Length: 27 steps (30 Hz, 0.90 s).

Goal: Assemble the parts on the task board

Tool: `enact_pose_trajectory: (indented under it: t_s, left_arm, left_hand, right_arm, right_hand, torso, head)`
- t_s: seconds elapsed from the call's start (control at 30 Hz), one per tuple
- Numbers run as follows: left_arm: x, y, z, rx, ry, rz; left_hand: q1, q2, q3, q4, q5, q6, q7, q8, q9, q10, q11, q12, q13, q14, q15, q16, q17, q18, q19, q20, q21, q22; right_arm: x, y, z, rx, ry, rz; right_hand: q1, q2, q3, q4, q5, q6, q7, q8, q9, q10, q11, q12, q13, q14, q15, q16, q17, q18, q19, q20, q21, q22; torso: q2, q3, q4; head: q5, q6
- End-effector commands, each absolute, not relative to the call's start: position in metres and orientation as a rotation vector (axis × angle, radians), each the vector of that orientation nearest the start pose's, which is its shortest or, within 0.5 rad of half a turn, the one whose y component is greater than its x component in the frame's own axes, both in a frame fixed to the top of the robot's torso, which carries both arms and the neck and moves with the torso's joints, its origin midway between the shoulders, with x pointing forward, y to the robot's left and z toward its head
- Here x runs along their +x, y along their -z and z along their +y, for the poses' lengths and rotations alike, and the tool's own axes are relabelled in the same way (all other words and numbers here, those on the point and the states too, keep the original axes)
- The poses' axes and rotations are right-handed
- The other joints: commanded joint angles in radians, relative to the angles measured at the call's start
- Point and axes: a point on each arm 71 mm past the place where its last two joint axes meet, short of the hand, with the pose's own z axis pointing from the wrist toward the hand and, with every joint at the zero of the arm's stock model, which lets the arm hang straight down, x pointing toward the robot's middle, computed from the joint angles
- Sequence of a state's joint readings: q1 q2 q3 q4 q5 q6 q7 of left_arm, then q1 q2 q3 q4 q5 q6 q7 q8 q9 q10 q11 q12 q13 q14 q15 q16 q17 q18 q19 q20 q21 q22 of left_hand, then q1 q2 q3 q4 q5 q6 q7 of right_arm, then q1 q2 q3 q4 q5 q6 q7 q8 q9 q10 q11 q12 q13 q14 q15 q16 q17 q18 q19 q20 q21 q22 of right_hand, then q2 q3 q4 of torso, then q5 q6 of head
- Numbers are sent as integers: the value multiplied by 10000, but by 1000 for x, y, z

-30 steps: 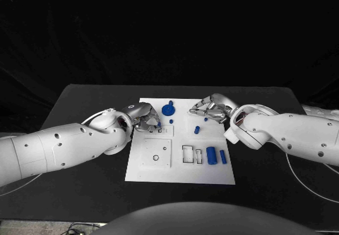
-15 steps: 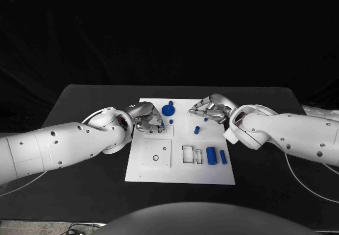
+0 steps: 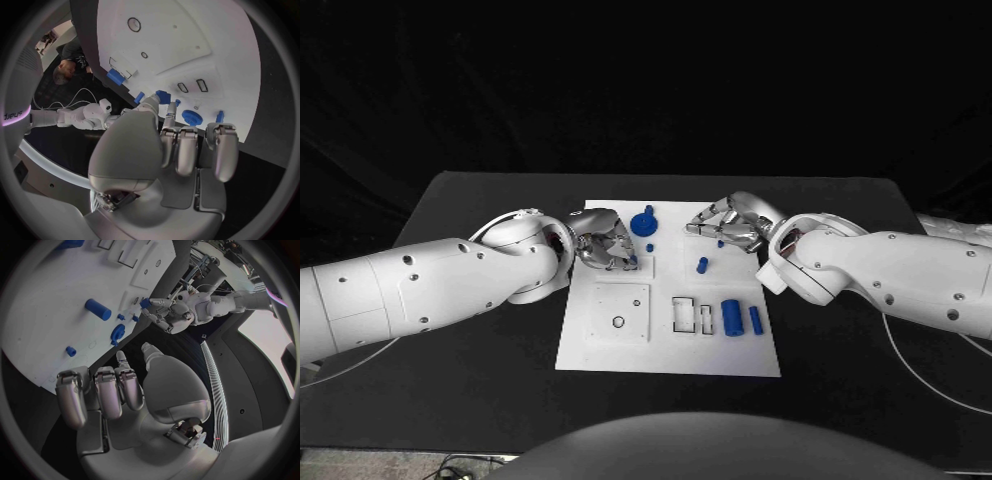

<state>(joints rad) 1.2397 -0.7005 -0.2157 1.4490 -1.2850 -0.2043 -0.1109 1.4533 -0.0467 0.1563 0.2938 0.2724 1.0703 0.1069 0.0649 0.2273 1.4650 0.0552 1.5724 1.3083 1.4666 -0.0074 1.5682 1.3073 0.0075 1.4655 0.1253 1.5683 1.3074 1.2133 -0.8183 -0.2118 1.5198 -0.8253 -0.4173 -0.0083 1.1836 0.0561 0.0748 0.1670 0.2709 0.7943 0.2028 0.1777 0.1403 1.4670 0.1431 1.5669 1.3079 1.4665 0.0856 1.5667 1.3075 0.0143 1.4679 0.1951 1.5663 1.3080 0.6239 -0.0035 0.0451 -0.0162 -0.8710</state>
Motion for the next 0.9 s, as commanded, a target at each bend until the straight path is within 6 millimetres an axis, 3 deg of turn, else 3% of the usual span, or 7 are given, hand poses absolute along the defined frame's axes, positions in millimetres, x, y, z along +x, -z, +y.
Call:
enact_pose_trajectory:
  t_s: [0.03, 0.9]
  left_arm:
    - [475, 244, 152, 2082, 6955, 20383]
    - [487, 252, 140, 2758, 6704, 21651]
  left_hand:
    - [-94, 5, 74, -6, 28, -58, 33, -24, -34, 1058, -65, -16, 2625, 1042, -28, 26, 2635, -75, 1053, 30, 25, 2634]
    - [-349, 251, 243, -7, 16, -491, 92, -33, -313, 1058, 4, -16, 2625, 1042, 43, 26, 2635, -75, 1053, 14, 25, 2634]
  right_arm:
    - [464, 242, -198, 3951, -9097, 18691]
    - [464, 242, -195, 3926, -9144, 18732]
  right_hand:
    - [-50, 80, 2, 56, 42, 53, 121, 60, 12, 1038, 46, 39, 2629, 1043, 72, 41, 2633, -143, 1029, 56, 45, 2628]
    - [-50, 80, 2, 56, 42, 53, 121, 60, 12, 1038, 46, 39, 2629, 1043, 72, 41, 2633, -143, 1029, 56, 45, 2628]
  torso:
    - [-8, 1, 2]
    - [1, -5, -1]
  head:
    - [-11, 7]
    - [-51, 53]
